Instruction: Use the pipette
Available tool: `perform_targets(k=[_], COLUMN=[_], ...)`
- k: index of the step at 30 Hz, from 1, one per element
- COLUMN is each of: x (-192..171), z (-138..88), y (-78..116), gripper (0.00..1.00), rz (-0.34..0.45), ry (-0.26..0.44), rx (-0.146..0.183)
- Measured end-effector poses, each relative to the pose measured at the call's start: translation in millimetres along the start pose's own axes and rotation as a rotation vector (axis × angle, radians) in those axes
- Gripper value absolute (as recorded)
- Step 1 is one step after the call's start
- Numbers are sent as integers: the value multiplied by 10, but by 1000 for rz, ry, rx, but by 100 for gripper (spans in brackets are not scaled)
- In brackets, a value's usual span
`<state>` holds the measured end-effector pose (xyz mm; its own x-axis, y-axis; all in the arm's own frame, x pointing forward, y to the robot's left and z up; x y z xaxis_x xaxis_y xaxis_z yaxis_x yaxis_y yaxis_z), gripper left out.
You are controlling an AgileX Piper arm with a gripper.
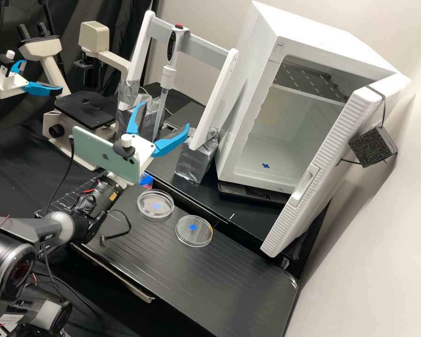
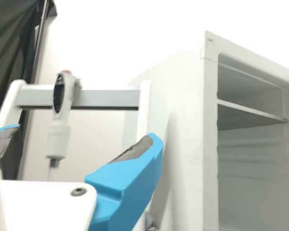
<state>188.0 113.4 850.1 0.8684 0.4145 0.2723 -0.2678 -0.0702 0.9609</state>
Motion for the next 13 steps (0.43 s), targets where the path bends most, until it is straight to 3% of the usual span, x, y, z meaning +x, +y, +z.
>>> perform_targets(k=[13], x=[-43], z=[191], y=[-267], gripper=[100], rz=[-116], ry=[-84], rx=[8])
